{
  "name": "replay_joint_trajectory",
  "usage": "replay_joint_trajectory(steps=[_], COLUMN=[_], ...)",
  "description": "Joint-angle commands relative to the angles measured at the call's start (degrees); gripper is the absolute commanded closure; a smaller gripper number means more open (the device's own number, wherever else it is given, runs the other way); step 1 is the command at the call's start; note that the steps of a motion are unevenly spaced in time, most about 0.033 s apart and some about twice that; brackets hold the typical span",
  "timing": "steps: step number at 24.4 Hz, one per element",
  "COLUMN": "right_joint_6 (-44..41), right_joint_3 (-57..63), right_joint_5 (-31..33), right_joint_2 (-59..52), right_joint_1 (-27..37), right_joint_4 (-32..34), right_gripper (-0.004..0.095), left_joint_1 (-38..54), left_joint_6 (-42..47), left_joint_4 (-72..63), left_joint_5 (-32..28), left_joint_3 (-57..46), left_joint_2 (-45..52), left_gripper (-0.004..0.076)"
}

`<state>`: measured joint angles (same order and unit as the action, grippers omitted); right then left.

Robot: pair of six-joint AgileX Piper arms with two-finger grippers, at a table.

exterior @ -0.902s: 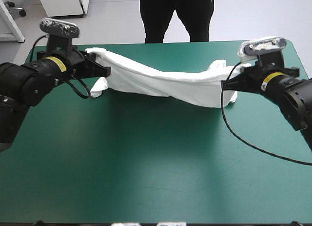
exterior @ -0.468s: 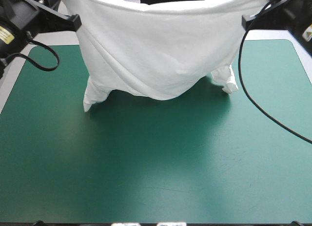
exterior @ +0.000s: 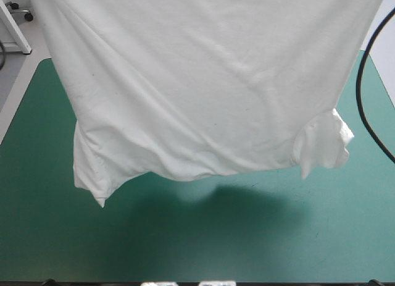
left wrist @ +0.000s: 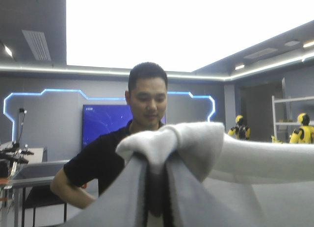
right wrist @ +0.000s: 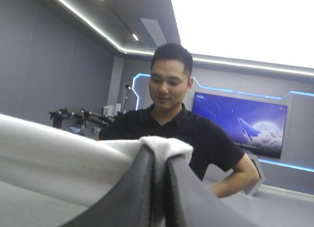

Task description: Fold the cloth

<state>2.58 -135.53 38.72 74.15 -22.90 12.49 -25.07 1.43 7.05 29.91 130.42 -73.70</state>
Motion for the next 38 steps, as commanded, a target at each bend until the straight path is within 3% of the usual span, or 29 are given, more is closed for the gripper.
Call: replay_joint_trajectory(steps=[1,8,12,14,18,19,20,23,27,32,38], right_joint_6=[2.44,2.44,2.44,1.22,-7.17,-8.11,-8.70,-11.54,-13.49,-13.35,-10.63], right_joint_3=[-3.14,-2.91,-2.91,-2.91,-2.91,-2.91,-2.91,-3.75,-4.92,-4.81,-2.09], right_joint_5=[-5.38,-3.31,-1.86,-2.26,-8.95,-14.05,-19.60,-29.35,-26.52,-20.26,-5.57], right_joint_2=[-0.85,0.47,3.58,6.94,13.94,16.12,17.87,20.30,21.85,24.41,28.35], right_joint_1=[-0.03,-0.03,-0.03,-0.03,-0.03,0.08,1.41,5.02,7.60,8.17,9.78], right_joint_4=[-1.60,-2.44,-2.02,1.24,14.98,18.30,18.41,18.01,14.82,11.74,1.51], right_gripper=[0.0925,0.0925,0.0925,0.0925,0.0925,0.0925,0.0925,0.0925,0.0925,0.0926,0.0925], left_joint_1=[0.08,0.08,0.08,0.08,2.41,4.80,6.28,7.17,7.53,7.53,10.96], left_joint_6=[-5.67,-10.67,-10.43,-8.05,8.89,9.65,9.65,9.79,9.69,9.69,9.59], left_joint_4=[-5.43,-8.69,-3.61,1.43,15.05,14.77,14.77,14.77,15.64,15.25,6.66], left_joint_5=[-5.91,-5.19,-4.54,-4.54,-8.56,-14.60,-22.36,-28.67,-28.51,-19.69,-8.41], left_joint_3=[3.85,4.22,4.22,4.22,4.22,4.22,4.22,4.22,4.22,4.22,-2.53], left_joint_2=[1.37,0.88,-1.76,-5.34,-13.50,-16.14,-18.25,-20.40,-21.85,-23.97,-25.38], left_gripper=[0.0731,0.0733,0.0733,0.0733,0.0733,0.0733,0.0732,0.0732,0.0733,0.0733,0.0733])
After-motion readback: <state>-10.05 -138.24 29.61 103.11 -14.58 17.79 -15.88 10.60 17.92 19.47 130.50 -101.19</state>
